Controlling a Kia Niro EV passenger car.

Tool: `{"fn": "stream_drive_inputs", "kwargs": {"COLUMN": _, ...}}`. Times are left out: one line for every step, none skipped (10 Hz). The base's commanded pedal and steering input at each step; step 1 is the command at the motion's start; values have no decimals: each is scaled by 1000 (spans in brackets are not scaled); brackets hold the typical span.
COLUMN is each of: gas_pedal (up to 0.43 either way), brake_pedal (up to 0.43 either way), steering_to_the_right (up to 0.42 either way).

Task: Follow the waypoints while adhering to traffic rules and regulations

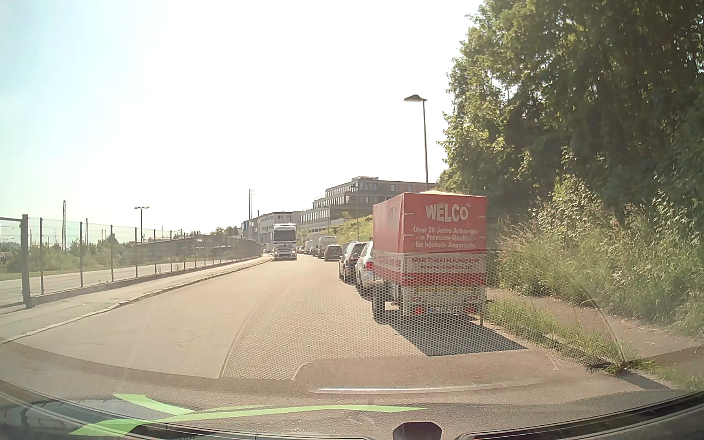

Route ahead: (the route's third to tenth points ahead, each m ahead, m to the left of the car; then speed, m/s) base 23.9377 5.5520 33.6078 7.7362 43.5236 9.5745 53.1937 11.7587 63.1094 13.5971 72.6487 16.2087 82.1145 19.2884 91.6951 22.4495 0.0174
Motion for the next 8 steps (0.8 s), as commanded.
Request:
{"fn": "stream_drive_inputs", "kwargs": {"gas_pedal": 0, "brake_pedal": 220, "steering_to_the_right": -120}}
{"fn": "stream_drive_inputs", "kwargs": {"gas_pedal": 0, "brake_pedal": 220, "steering_to_the_right": -120}}
{"fn": "stream_drive_inputs", "kwargs": {"gas_pedal": 0, "brake_pedal": 220, "steering_to_the_right": -120}}
{"fn": "stream_drive_inputs", "kwargs": {"gas_pedal": 0, "brake_pedal": 220, "steering_to_the_right": -120}}
{"fn": "stream_drive_inputs", "kwargs": {"gas_pedal": 0, "brake_pedal": 220, "steering_to_the_right": -120}}
{"fn": "stream_drive_inputs", "kwargs": {"gas_pedal": 0, "brake_pedal": 226, "steering_to_the_right": -120}}
{"fn": "stream_drive_inputs", "kwargs": {"gas_pedal": 0, "brake_pedal": 226, "steering_to_the_right": -120}}
{"fn": "stream_drive_inputs", "kwargs": {"gas_pedal": 0, "brake_pedal": 220, "steering_to_the_right": -120}}
